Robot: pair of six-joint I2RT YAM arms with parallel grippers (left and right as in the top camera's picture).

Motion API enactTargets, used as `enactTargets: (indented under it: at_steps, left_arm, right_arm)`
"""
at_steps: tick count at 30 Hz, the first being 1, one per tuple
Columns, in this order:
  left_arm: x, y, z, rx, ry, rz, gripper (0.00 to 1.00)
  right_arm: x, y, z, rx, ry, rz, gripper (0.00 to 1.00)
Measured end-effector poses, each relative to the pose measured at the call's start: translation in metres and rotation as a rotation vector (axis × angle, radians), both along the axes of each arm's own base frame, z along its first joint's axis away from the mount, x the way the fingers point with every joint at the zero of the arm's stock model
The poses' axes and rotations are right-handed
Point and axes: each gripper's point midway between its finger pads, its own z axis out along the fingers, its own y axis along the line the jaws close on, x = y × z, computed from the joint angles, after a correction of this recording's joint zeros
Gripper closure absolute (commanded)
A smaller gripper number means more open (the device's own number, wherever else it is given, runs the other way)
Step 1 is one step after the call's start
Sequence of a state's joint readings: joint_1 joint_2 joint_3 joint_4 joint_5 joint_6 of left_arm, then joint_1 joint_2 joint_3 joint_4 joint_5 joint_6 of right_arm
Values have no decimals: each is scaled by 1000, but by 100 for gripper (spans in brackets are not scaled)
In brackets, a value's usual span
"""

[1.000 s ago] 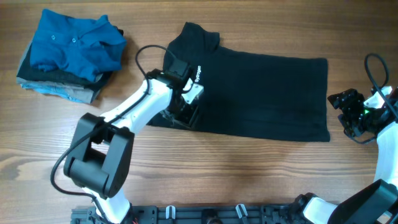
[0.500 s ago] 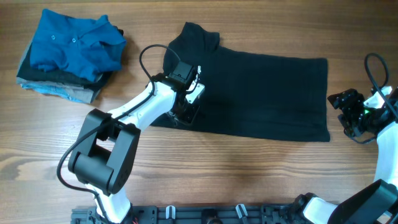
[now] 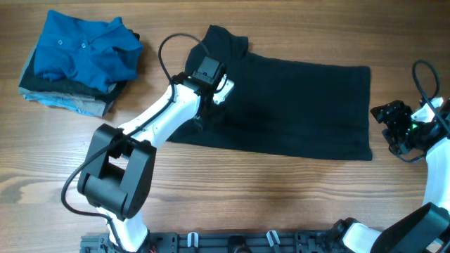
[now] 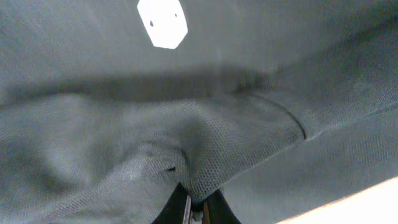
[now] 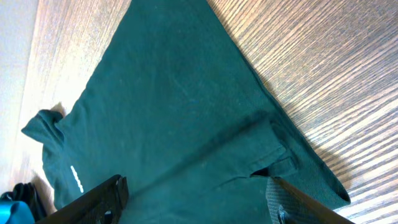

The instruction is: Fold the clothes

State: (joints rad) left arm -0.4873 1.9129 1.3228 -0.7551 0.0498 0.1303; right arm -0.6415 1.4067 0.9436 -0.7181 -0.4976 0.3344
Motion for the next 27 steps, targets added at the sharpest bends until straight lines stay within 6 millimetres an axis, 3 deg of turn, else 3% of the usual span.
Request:
enactTargets:
  at_steps: [1, 2, 6, 10, 12, 17, 21, 24, 27]
  left_arm:
    - [9, -3, 3, -9, -36, 1, 79]
    - [18, -7, 7, -21, -77, 0, 75]
    - [46, -19, 19, -71, -199, -5, 69]
    - [55, -23, 26, -87, -236, -4, 79]
    - [43, -17, 29, -50, -167, -4, 94]
    - [20, -5, 55, 3, -49, 23, 96]
    - [0, 6, 39, 38, 31, 63, 96]
    - [-11, 17, 4, 40, 59, 105, 96]
    - [-2, 15, -9, -15, 26, 127, 96]
  right_arm:
    - [0, 0, 0, 1, 0, 0, 24]
    - [0, 0, 0, 0, 0, 0, 25]
    - [0, 0, 0, 0, -1, 0, 25]
    - [0, 0, 0, 0, 0, 0, 24]
    - [0, 0, 0, 2, 0, 0, 25]
    - [0, 1, 0, 4, 0, 1, 25]
    - [0, 1, 0, 4, 0, 1, 25]
    - [0, 1, 0, 4, -1, 1, 25]
    - [0, 1, 0, 4, -1, 1, 25]
